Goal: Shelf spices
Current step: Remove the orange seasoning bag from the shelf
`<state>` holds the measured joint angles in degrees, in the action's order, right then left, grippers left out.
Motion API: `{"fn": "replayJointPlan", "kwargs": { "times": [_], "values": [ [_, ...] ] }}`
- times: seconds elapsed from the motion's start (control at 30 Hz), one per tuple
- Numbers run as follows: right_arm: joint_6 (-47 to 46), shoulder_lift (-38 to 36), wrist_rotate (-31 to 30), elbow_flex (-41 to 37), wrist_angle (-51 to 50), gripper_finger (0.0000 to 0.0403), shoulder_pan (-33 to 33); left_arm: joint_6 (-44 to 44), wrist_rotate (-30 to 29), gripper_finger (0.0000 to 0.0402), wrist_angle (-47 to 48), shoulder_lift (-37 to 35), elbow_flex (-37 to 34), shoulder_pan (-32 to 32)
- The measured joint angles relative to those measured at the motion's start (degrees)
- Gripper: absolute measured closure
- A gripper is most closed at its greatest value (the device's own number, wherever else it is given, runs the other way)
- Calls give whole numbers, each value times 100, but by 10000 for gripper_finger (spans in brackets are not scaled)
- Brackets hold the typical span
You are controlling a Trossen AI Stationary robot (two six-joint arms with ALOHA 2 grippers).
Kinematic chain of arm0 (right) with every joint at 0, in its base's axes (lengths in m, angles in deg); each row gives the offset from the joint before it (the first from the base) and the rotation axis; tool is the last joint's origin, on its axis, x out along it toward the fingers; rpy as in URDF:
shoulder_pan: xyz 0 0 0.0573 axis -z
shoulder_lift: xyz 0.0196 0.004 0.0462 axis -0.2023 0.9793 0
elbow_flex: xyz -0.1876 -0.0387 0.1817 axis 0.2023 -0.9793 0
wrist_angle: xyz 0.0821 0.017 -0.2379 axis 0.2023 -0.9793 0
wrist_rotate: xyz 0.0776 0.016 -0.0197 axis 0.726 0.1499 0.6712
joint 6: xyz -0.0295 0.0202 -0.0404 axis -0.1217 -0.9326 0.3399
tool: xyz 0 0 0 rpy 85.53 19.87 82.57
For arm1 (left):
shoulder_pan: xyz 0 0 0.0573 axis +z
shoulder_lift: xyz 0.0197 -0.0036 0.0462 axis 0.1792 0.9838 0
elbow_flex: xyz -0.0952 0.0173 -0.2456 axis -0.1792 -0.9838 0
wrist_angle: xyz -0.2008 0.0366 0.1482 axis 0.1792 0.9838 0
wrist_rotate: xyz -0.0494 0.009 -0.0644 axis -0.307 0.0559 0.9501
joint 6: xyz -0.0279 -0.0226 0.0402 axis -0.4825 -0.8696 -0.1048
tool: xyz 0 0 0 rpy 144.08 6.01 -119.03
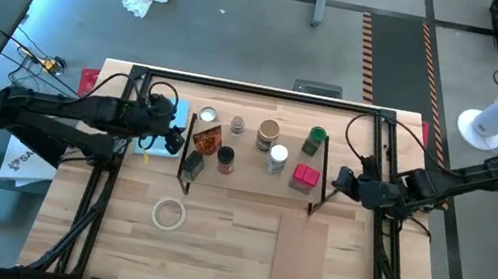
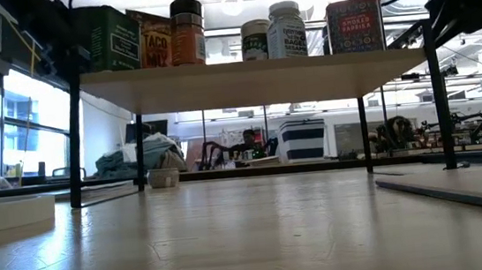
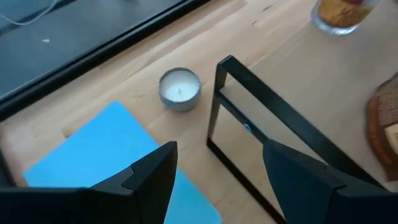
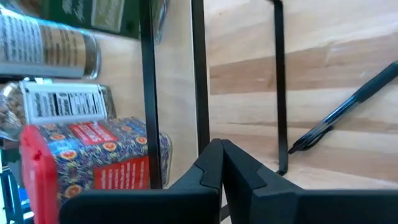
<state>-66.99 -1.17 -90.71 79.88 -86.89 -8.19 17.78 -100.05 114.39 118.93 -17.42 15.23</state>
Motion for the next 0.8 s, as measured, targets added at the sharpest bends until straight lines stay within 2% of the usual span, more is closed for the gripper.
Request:
{"fn": "replayJointPlan", "kwargs": {
  "times": [0.37, 0.47, 0.63, 0.8],
  "values": [
    [0, -296, -391, 265, -783, 403, 1, -132, 0, 168, -158, -911, 7, 0],
    [0, -318, -456, 265, -785, 403, 1, -236, 196, 167, -962, -1100, 7, 0],
    [4, -311, -502, 265, -858, 403, -1, 403, 1022, 153, -2804, -1137, 18, -4],
    [46, -311, -550, 265, -858, 403, 1, 738, 1317, 146, -3150, -835, 508, -4]
  ]
}}
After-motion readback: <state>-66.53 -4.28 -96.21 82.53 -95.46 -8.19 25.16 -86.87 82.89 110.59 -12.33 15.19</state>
